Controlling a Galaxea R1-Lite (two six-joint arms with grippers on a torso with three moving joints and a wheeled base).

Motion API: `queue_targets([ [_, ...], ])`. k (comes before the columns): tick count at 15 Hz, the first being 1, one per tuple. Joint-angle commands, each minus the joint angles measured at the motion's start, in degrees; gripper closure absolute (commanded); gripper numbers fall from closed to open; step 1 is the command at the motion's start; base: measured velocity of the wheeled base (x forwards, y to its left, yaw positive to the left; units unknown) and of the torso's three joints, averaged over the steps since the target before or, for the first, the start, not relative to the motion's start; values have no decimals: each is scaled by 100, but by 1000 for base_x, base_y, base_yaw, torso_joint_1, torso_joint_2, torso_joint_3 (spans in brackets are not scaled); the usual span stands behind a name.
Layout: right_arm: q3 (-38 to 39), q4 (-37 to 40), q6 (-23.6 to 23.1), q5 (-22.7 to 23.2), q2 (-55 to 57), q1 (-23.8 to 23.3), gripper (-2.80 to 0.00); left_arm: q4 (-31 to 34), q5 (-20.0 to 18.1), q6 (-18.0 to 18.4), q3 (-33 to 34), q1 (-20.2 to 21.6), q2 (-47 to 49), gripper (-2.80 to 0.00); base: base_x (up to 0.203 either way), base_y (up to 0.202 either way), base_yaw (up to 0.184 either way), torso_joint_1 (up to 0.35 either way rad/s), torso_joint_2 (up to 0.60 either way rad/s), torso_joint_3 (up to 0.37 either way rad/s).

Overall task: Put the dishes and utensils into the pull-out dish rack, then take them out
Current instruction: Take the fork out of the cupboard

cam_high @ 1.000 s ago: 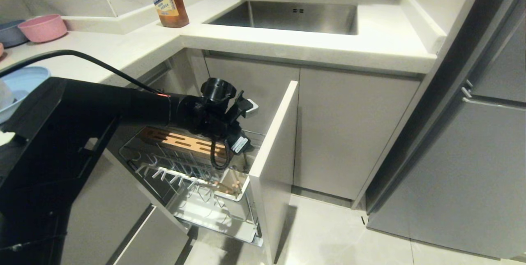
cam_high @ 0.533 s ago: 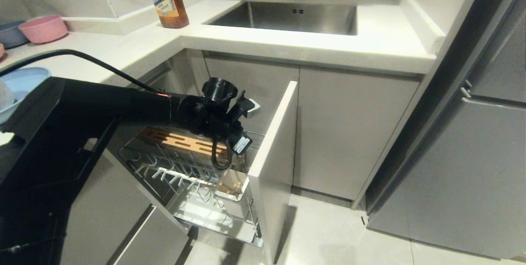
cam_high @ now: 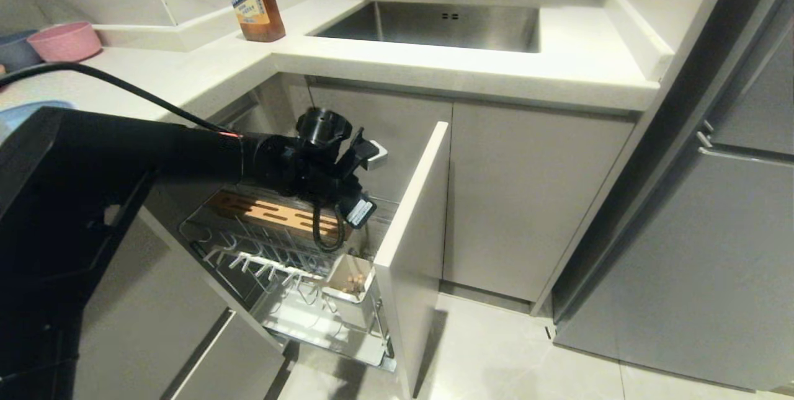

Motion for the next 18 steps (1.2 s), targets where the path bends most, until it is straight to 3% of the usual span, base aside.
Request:
queue_targets([
  [1,0,-1,2,-4,5,0,0,3,-2,-18,76,-5,-329,0,0,0,0,0,0,0],
  [14,0,-1,2,3,5,0,0,26,-32,-542,724,-51,-2115,0,0,0,0,0,0,0],
  [18,0,-1,2,-4,5,0,0,7,-350,-966,1081,-66,-3045,0,0,0,0,0,0,0],
])
